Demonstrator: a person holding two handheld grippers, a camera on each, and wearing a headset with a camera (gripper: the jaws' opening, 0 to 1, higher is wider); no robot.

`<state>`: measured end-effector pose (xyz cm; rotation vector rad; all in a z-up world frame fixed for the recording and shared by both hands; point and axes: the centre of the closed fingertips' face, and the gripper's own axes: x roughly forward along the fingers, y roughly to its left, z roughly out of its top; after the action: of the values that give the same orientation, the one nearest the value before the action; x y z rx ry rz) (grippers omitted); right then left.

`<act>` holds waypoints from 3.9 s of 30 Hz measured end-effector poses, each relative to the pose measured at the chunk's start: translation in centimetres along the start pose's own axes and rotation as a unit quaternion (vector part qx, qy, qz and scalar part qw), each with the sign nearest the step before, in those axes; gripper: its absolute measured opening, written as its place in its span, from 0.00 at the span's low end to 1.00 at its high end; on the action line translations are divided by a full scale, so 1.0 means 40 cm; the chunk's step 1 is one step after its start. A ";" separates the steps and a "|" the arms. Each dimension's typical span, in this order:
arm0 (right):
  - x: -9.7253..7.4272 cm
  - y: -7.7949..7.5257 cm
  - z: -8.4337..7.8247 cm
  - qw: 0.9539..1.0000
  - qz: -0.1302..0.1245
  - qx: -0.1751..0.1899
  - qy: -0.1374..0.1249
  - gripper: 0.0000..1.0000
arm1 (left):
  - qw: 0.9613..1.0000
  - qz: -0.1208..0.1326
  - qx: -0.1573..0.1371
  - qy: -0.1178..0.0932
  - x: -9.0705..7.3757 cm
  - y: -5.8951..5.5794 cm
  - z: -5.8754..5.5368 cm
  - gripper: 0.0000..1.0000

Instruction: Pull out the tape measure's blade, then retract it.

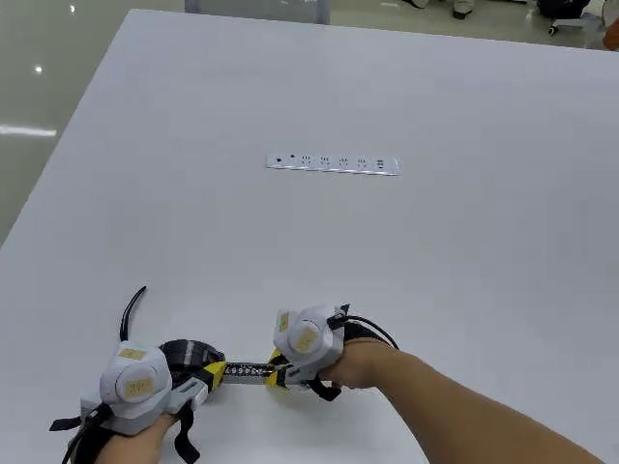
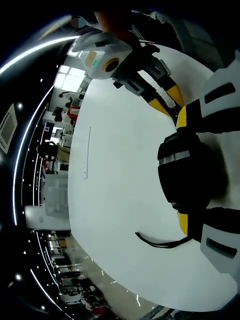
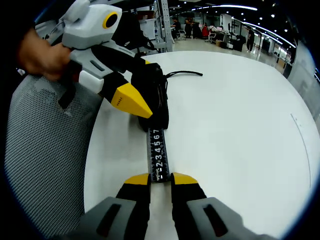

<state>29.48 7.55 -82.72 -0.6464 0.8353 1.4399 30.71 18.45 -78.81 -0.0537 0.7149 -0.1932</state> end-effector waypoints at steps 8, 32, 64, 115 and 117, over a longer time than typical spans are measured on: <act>0.017 0.005 0.028 1.000 0.002 0.005 -0.003 0.14 | 1.000 0.000 0.000 0.000 -0.001 0.000 0.000 0.56; 0.048 0.006 0.072 1.000 0.004 0.011 -0.018 0.14 | 1.000 0.000 -0.003 -0.001 -0.002 0.000 0.002 0.56; 0.093 0.014 0.129 0.999 0.019 -0.033 -0.018 0.15 | 1.000 0.000 -0.007 -0.003 -0.002 0.001 0.003 0.57; -0.129 0.007 0.073 0.988 -0.097 0.049 -0.108 0.32 | 0.979 -0.173 0.107 -0.003 -0.084 0.005 0.021 1.00; -0.164 0.005 0.054 0.985 -0.114 0.055 -0.115 0.35 | 0.979 -0.168 0.113 -0.012 -0.096 0.025 0.025 1.00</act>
<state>29.87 5.48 -76.12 -0.4648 0.6327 1.2245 28.71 20.15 -75.69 0.0413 0.6529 -0.5953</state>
